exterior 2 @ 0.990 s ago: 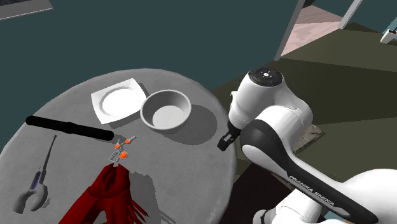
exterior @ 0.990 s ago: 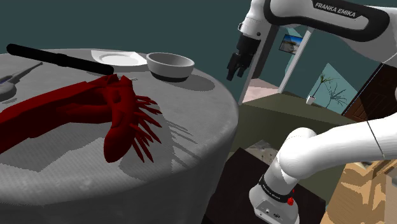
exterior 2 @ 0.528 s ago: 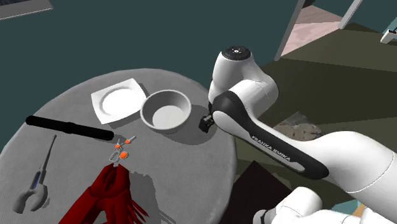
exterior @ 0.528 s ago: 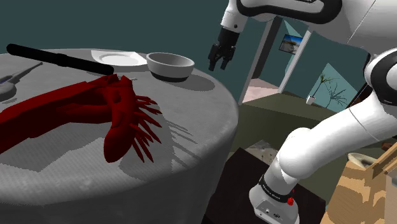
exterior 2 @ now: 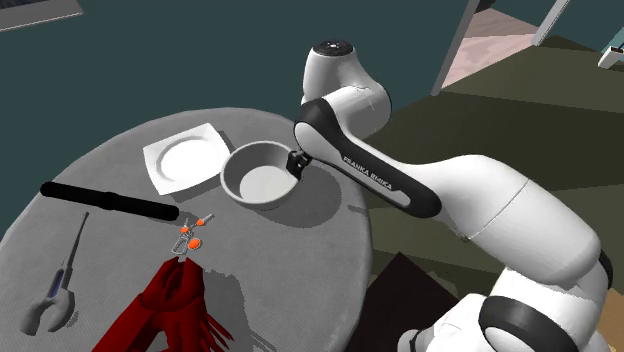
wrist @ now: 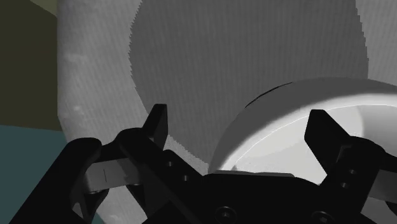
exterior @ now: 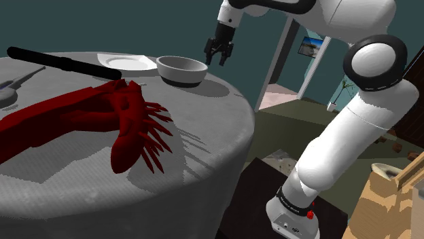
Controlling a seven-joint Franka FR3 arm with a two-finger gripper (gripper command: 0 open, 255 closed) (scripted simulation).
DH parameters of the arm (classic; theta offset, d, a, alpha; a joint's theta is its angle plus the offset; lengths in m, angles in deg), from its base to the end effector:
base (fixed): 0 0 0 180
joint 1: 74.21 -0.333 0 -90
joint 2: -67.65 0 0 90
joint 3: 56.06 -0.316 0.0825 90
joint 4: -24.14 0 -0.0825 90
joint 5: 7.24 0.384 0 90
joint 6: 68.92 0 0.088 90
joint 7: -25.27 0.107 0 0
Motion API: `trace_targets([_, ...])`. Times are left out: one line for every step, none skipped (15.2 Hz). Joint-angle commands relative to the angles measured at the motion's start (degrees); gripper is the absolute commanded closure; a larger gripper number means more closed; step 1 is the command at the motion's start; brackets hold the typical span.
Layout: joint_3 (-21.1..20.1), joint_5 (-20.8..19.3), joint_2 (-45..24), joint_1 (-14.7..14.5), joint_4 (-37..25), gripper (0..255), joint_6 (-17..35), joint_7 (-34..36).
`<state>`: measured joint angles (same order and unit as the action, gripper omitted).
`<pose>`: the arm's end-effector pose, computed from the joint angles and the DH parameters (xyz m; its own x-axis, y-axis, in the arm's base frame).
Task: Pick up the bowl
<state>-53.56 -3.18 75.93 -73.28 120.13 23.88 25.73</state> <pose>0.5131 -0.0253 0.6568 0.9936 -0.0711 0.0878 -0.0644 -0.9949 -0.0777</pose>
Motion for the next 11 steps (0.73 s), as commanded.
trace_targets([0.5, 0.9, -5.5, 0.3, -6.7, 0, -1.2, -0.1])
trace_targets([0.7, 1.4, -8.1, 0.4, -9.9, 0, -1.9, -0.1])
trace_targets([0.8, 1.8, -10.8, 0.6, -13.4, 0, -2.7, -0.1])
trace_targets([1.0, 2.3, -13.6, 0.8, -17.0, 0, -3.6, -0.1])
trace_targets([1.1, 2.9, -16.5, 1.0, -21.0, 0, -4.7, 0.0])
trace_targets([1.2, 3.4, -19.1, 1.3, -24.7, 0, -5.8, 0.1])
trace_targets([1.2, 3.3, -18.7, 1.3, -23.3, 0, -4.9, 0.0])
trace_targets([1.2, 3.3, -18.3, 1.2, -21.9, 0, -3.9, -0.1])
trace_targets([1.2, 3.3, -17.9, 1.2, -20.6, 0, -3.0, -0.1])
trace_targets([1.2, 3.2, -17.6, 1.2, -19.4, 0, -2.0, -0.2])
trace_targets([1.2, 3.2, -17.2, 1.1, -18.1, 0, -1.1, -0.3])
